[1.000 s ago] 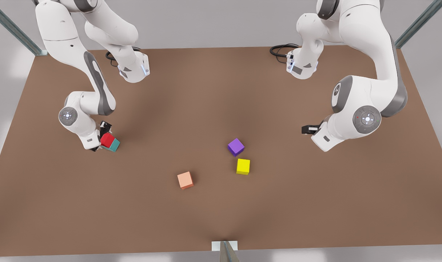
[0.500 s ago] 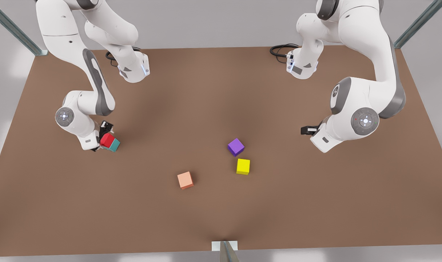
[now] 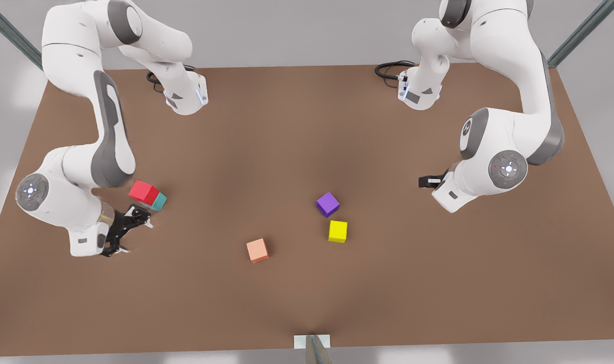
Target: Pick up red wooden cube and pass to hand red wooden cube and place in blue wooden cube
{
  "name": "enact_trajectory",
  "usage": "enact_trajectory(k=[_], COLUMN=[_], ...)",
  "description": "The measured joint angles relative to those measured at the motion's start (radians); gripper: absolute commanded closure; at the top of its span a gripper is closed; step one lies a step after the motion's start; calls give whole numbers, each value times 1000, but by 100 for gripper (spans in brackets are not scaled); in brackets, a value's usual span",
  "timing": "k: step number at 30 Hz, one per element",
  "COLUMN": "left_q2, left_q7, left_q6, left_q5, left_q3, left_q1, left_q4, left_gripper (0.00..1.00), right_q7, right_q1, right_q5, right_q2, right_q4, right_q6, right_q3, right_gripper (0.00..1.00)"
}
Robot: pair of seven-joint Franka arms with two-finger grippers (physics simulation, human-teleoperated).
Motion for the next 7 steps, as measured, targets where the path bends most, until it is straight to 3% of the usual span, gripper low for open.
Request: enact_trajectory(k=[2,7], left_q2=[0,0], left_q7=[0,-1], left_q6=[0,0], left_q5=[0,0], left_q3=[0,0], left_q1=[1,2], left_q4=[0,0], left_gripper=[0,0], right_q7=[103,313], right_q1=[18,3], right_q5=[-25,-40], right_q2=[-102,-182], right_q4=[39,-88], right_q6=[-118,-255], right_q3=[6,-1], right_gripper=[0,0])
